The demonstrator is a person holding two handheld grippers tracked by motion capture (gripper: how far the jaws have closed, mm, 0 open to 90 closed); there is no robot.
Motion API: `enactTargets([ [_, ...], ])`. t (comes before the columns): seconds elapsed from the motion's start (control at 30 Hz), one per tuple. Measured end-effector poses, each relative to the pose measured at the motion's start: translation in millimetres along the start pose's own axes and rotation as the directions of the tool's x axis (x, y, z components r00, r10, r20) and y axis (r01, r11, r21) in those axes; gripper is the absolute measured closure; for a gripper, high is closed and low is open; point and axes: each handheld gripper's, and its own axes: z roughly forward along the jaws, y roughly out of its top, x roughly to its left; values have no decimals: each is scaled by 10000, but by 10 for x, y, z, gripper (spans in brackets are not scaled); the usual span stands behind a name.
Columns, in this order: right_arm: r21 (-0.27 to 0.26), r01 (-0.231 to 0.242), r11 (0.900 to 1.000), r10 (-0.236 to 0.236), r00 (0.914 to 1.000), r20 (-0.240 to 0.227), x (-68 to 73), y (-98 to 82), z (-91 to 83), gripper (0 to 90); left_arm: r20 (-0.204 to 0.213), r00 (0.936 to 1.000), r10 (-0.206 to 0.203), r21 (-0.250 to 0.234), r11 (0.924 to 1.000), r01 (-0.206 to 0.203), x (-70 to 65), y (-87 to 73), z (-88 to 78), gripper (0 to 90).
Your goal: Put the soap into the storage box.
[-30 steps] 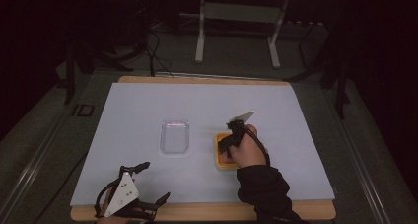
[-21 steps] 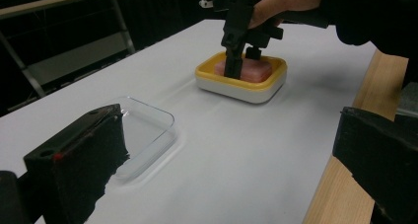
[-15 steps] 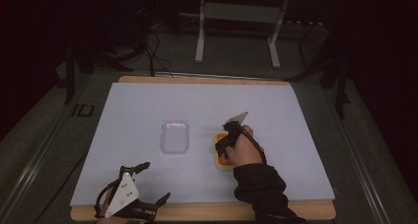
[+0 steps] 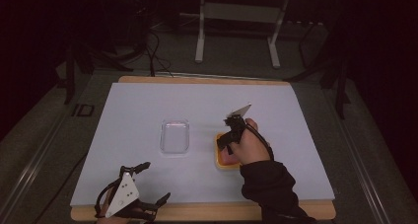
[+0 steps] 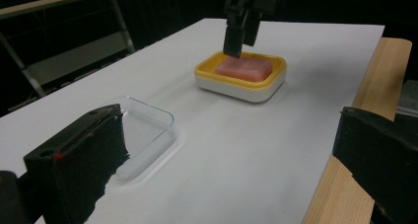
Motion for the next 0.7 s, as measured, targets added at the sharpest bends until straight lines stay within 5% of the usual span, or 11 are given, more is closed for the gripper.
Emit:
enactTargets([
  [0.3, -321, 1257, 9915, -1274, 9903, -560, -154, -84, -99, 279, -11, 10000, -5, 17, 10000, 5, 0, -2, 7, 4],
  [0.4, -1092, 1958, 9745, -2057, 9747, -872, -250, -150, -176, 279, -17, 10000, -19, 12, 10000, 19, 0, -3, 9, 4],
  [0.53, -1427, 1974, 9699, -2135, 9710, -1079, -318, -180, -222, 280, -21, 10000, -2, 62, 10000, 2, 1, -6, 13, 4],
  [0.6, -2059, 2244, 9525, -2489, 9631, -1020, -414, -251, -297, 280, -4, 10000, -17, 51, 10000, 17, -1, -6, 16, 4],
  [0.7, -2474, 2237, 9427, -2597, 9578, -1235, -488, -324, -367, 280, -7, 10000, -9, 70, 10000, 9, 0, -7, 19, 4],
])
